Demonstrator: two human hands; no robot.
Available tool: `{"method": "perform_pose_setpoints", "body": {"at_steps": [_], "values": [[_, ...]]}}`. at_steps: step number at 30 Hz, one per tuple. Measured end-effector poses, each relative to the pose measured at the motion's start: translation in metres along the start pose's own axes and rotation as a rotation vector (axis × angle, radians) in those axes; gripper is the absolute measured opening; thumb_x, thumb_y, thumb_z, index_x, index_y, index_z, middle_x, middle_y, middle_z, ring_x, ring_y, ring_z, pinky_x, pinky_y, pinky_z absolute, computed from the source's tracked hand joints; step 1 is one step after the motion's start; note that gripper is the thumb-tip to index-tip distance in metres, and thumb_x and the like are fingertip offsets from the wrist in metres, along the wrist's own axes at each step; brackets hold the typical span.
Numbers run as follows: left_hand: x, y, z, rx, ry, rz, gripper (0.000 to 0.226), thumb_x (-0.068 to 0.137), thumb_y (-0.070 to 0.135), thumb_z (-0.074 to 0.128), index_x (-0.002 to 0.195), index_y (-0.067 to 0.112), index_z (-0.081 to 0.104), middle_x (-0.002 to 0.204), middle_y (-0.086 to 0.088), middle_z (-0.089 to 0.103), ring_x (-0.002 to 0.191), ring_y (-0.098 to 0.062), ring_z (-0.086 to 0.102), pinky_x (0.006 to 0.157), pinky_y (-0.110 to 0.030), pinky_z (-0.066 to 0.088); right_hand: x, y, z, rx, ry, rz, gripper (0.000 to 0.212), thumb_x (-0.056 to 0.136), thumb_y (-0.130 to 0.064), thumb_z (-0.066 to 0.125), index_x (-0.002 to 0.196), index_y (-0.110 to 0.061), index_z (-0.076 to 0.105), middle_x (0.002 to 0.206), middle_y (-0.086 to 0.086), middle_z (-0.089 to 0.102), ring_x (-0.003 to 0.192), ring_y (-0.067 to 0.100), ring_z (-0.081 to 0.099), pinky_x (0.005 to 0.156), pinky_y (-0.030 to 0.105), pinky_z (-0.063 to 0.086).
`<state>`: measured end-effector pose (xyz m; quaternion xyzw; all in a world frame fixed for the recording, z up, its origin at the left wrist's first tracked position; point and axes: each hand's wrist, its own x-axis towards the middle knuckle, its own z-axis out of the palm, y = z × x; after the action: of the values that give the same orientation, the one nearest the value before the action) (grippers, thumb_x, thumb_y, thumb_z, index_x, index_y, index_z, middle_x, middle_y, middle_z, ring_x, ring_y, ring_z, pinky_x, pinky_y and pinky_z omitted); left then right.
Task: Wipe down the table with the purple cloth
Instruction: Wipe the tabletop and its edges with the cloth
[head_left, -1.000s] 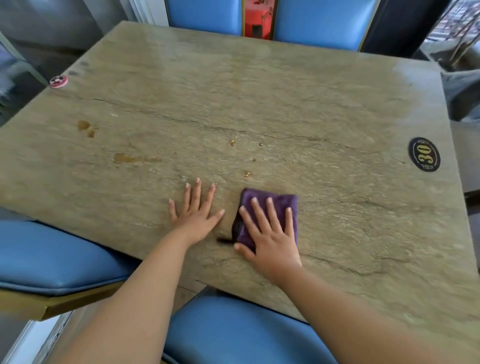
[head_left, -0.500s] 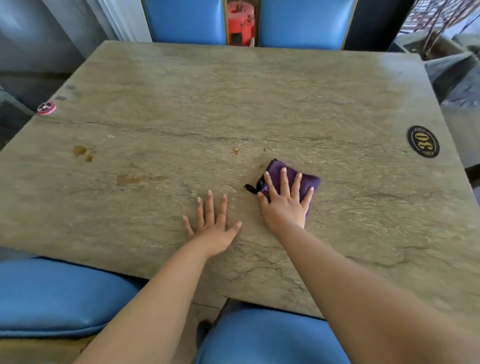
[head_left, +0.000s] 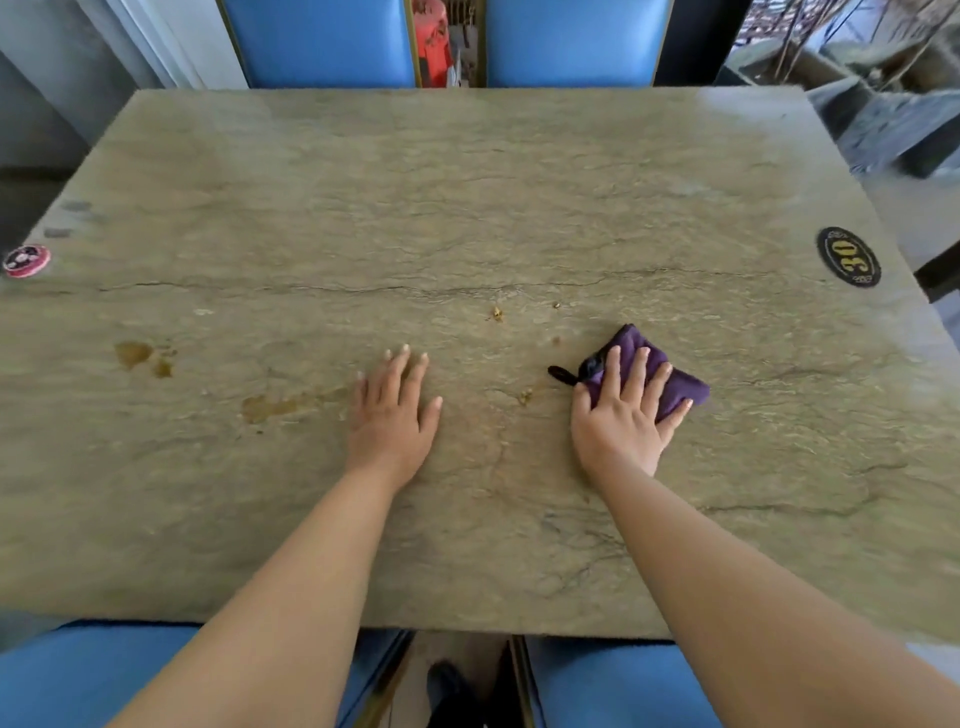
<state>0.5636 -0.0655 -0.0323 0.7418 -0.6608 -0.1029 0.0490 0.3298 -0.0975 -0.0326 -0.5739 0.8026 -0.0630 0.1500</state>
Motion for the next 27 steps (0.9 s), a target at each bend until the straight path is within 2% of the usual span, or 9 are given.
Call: {"method": "perform_pose_setpoints", "body": {"at_steps": [2, 7, 11, 13, 15, 18, 22, 24, 27], "values": [[0.0, 0.001, 0.008, 0.004, 0.089, 0.001, 0.061, 0.093, 0.046, 0.026, 0.149, 0.022, 0.032, 0.159, -0.002, 0.024, 0.148, -0.022, 0.017, 0.12, -0.048, 0.012, 0.019, -0.016, 0.001, -0.018, 0.004, -0.015, 0.065, 0.093, -0.049, 0.022, 0.152, -0.032, 0.001, 0.16, -0.004, -0.01, 0.146, 0.021, -0.016, 0.113, 0.055, -0.015], [0.003, -0.002, 0.014, 0.036, 0.102, -0.008, 0.059, 0.094, 0.046, 0.027, 0.15, 0.026, 0.029, 0.159, 0.002, 0.021, 0.149, -0.016, 0.011, 0.121, -0.044, 0.009, 0.079, -0.073, 0.006, -0.039, -0.044, -0.105, 0.063, 0.092, -0.042, 0.02, 0.151, -0.032, 0.002, 0.16, -0.007, -0.009, 0.146, 0.02, -0.016, 0.114, 0.055, -0.015], [0.004, -0.002, 0.014, 0.031, 0.103, -0.005, 0.059, 0.095, 0.043, 0.026, 0.151, 0.024, 0.028, 0.159, 0.002, 0.022, 0.149, -0.015, 0.01, 0.121, -0.044, 0.011, 0.101, -0.114, 0.013, 0.121, -0.106, -0.391, 0.056, 0.092, -0.028, 0.033, 0.146, -0.039, 0.027, 0.159, -0.016, 0.012, 0.147, 0.009, -0.002, 0.117, 0.041, -0.012], [0.005, -0.004, 0.014, 0.002, 0.109, -0.013, 0.06, 0.096, 0.039, 0.021, 0.153, 0.02, 0.023, 0.159, 0.002, 0.022, 0.149, -0.013, 0.011, 0.121, -0.045, 0.012, 0.097, -0.12, 0.014, 0.251, -0.161, -0.594, 0.053, 0.088, -0.015, 0.04, 0.135, -0.039, 0.048, 0.152, -0.017, 0.032, 0.145, 0.005, 0.013, 0.117, 0.031, -0.004], [0.004, -0.006, 0.014, -0.047, 0.132, -0.01, 0.061, 0.096, 0.034, 0.019, 0.153, 0.015, 0.021, 0.159, 0.0, 0.023, 0.148, -0.013, 0.014, 0.121, -0.045, 0.013, 0.08, -0.111, 0.009, 0.378, -0.264, -0.705, 0.053, 0.081, -0.005, 0.044, 0.121, -0.033, 0.064, 0.142, -0.013, 0.049, 0.141, 0.004, 0.026, 0.115, 0.024, 0.004], [0.005, -0.008, 0.014, -0.101, 0.169, 0.011, 0.06, 0.095, 0.031, 0.018, 0.152, 0.012, 0.024, 0.158, -0.002, 0.026, 0.146, -0.015, 0.02, 0.12, -0.044, 0.015, 0.03, -0.087, 0.0, 0.486, -0.44, -0.743, 0.051, 0.07, -0.009, 0.039, 0.102, -0.028, 0.075, 0.124, -0.012, 0.064, 0.131, 0.0, 0.042, 0.115, 0.023, 0.015], [0.003, -0.007, 0.01, -0.194, 0.202, 0.033, 0.062, 0.093, 0.031, 0.014, 0.151, 0.012, 0.029, 0.157, -0.003, 0.03, 0.146, -0.016, 0.022, 0.121, -0.042, 0.01, -0.019, -0.07, -0.015, 0.533, -0.612, -0.684, 0.048, 0.076, -0.001, 0.043, 0.088, -0.032, 0.077, 0.103, -0.013, 0.072, 0.108, 0.003, 0.059, 0.103, 0.025, 0.04], [0.002, -0.006, 0.008, -0.243, 0.199, 0.036, 0.064, 0.092, 0.031, 0.011, 0.15, 0.013, 0.031, 0.157, -0.003, 0.03, 0.147, -0.014, 0.02, 0.122, -0.04, 0.007, -0.013, -0.064, -0.03, 0.648, -0.492, -0.563, 0.049, 0.077, 0.003, 0.043, 0.089, -0.03, 0.077, 0.103, -0.013, 0.072, 0.104, 0.005, 0.061, 0.098, 0.023, 0.044], [0.002, -0.007, 0.009, -0.27, 0.222, 0.03, 0.064, 0.091, 0.032, 0.013, 0.147, 0.012, 0.038, 0.155, -0.004, 0.034, 0.146, -0.016, 0.023, 0.122, -0.04, 0.008, 0.014, -0.036, -0.04, 0.649, -0.072, -0.452, 0.049, 0.075, 0.001, 0.043, 0.1, -0.024, 0.076, 0.112, -0.008, 0.07, 0.111, 0.008, 0.058, 0.1, 0.023, 0.04]]}}
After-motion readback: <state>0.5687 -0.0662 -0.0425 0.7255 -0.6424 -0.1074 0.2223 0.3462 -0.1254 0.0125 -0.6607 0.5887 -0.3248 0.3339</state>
